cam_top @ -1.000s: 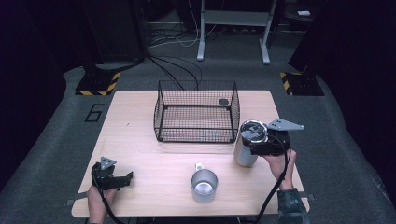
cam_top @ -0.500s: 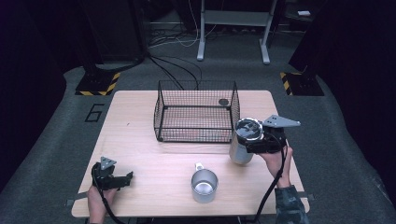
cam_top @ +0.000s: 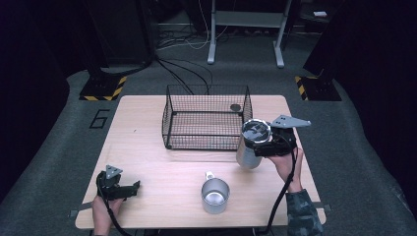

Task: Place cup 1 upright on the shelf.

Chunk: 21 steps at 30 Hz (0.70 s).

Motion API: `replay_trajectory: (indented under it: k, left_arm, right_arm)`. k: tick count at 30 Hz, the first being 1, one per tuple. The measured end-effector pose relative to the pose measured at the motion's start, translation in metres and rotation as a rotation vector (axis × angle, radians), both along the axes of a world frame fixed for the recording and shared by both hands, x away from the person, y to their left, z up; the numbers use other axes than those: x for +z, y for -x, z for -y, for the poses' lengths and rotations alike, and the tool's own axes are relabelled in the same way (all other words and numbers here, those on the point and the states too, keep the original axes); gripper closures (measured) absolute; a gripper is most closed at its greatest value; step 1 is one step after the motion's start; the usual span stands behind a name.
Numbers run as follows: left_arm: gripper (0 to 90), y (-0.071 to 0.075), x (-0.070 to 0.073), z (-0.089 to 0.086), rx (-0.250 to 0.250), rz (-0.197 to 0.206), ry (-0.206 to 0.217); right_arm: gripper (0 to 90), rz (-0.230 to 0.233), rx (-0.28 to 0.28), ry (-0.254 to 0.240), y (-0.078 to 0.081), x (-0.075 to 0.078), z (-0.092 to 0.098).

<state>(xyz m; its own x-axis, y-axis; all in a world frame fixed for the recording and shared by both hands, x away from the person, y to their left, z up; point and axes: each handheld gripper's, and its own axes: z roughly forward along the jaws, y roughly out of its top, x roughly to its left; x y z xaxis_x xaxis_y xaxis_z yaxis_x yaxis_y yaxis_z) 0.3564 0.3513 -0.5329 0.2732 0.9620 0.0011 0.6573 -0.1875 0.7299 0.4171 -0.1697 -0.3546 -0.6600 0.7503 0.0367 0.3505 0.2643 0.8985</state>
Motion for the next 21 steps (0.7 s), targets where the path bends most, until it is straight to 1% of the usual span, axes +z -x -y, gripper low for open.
replay_trajectory:
  k: [5,11,18,21]
  left_arm:
    - [0.5,0.000,0.000,0.000,0.001,0.001,0.001]
    - [0.5,0.000,0.000,0.000,0.001,0.001,0.001]
    - [0.5,0.000,0.000,0.000,0.000,0.000,0.000]
    - [0.5,0.000,0.000,0.000,0.000,0.000,0.000]
  right_arm:
    - [3.1,0.006,0.011,-0.015,-0.003,0.005,-0.003]
    - [3.1,0.010,0.014,-0.017,-0.006,0.009,-0.005]
    - [3.1,0.016,0.017,-0.032,-0.008,0.018,-0.008]
    - [3.1,0.025,0.023,-0.028,-0.010,0.020,-0.008]
